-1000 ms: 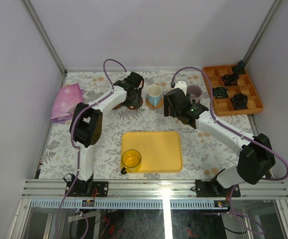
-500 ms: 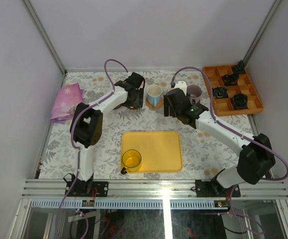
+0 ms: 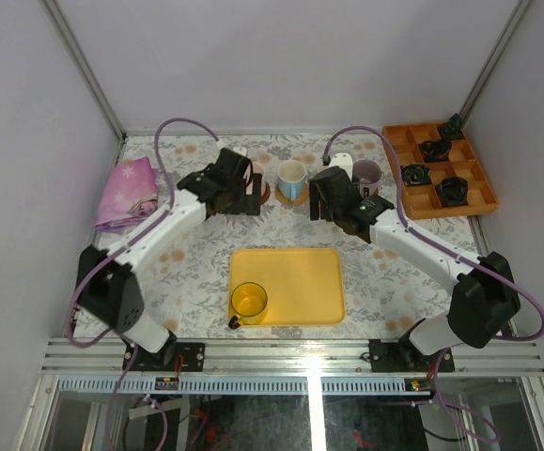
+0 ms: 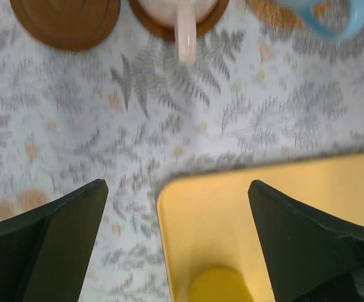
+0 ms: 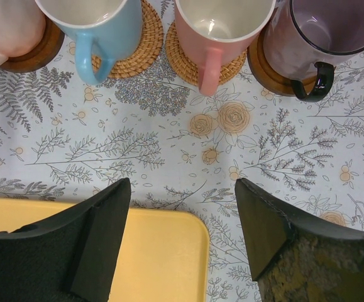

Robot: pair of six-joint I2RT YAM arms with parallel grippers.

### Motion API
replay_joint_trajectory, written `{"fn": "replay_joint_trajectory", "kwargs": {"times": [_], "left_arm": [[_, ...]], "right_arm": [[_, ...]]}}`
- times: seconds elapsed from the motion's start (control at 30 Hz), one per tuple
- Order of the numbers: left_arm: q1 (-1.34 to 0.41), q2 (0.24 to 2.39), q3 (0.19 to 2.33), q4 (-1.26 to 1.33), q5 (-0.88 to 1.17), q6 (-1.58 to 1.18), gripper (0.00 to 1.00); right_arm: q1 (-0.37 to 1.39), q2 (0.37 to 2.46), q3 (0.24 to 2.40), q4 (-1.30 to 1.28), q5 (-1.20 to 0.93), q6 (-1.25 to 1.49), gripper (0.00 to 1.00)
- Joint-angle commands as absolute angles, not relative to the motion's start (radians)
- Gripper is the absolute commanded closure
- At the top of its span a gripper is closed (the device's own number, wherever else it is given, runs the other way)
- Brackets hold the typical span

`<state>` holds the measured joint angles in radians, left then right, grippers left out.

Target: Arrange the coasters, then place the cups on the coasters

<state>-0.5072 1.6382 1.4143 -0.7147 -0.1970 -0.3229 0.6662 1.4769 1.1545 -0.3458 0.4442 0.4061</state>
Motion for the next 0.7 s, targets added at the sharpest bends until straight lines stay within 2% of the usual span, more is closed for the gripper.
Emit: {"fn": "replay_joint_trajectory", "kwargs": {"times": [0.0, 0.1, 0.4, 0.53, 0.67], "left_arm": [[-0.566, 1.445, 1.221, -0.793, -0.220, -0.425, 0.03], [-0.625, 1.295, 1.112, -0.829, -0.193, -0.525, 0.00], [-0.856, 0.901, 0.912, -0.831, -0.123, -0.785, 0.00], [-0.985, 0.831, 0.847, -0.849, -0.127, -0.904, 0.00], [-1.125, 0.860, 0.827, -0.878, -0.152, -0.967, 0.00]], "right_arm": [[0.658, 1.470, 1.187, -0.319, 0.454, 0.394, 0.26], [0.658, 1.473, 1.186, -0.329, 0.448, 0.395, 0.26], [0.655, 1.493, 1.204, -0.344, 0.434, 0.372, 0.22], [0.655, 1.504, 1.207, -0.344, 0.430, 0.371, 0.19], [0.655, 1.490, 1.196, -0.343, 0.427, 0.378, 0.18]]}}
